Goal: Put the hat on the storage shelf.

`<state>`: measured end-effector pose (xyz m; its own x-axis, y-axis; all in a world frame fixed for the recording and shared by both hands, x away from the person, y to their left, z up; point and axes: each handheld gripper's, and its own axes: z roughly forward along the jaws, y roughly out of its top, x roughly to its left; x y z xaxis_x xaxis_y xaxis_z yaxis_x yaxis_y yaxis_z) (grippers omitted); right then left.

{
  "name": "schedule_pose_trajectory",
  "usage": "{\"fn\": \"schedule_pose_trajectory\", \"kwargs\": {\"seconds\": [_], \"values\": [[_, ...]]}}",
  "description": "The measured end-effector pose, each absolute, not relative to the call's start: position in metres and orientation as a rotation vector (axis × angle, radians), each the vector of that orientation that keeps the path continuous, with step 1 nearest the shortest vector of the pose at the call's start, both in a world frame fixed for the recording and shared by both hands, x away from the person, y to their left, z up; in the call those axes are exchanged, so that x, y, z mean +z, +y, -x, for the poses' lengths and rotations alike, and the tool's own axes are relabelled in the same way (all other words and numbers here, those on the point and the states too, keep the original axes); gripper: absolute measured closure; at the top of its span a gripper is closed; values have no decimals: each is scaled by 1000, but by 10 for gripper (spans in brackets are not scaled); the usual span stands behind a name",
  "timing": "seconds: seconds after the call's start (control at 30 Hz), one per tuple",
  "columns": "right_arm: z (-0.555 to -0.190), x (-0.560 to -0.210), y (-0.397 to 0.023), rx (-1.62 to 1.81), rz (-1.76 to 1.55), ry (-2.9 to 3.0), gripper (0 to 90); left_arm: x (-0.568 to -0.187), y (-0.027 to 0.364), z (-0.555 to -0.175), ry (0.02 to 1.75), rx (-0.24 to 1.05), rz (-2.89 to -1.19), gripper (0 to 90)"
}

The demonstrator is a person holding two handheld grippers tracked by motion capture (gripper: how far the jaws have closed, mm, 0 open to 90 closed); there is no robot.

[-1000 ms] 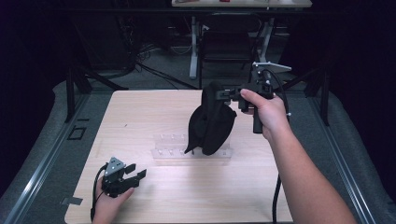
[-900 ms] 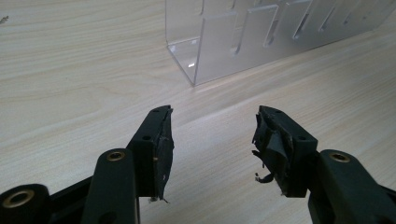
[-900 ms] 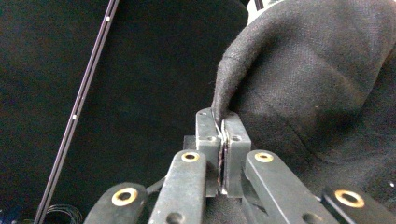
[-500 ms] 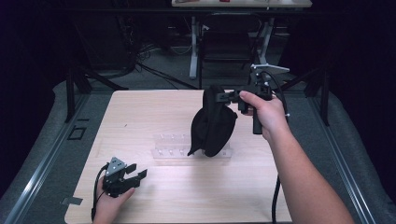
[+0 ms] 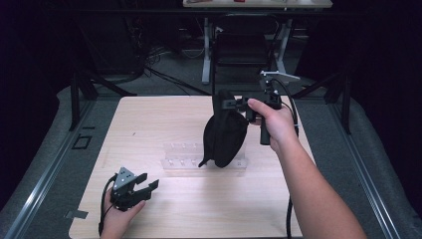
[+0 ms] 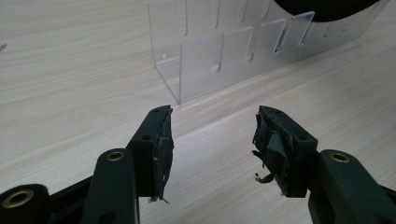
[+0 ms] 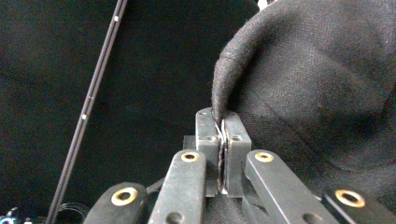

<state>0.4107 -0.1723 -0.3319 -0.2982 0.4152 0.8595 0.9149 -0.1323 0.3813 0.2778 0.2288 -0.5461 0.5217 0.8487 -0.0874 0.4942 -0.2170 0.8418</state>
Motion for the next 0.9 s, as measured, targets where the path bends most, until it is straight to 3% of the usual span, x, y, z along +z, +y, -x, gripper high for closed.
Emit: {"fn": "schedule_pose_trajectory", "kwargs": {"seconds": [0.23,0.6,0.9], "values": [[-410,-333,-170,-1426,1476,-1679,883,-526,219,-276,1049,468,-1846,508],[-409,-334,-168,-1430,1474,-1666,880,-493,170,-287,886,442,-1891,622],[-408,-336,-165,-1437,1460,-1660,878,-474,134,-296,817,425,-1910,626]]}}
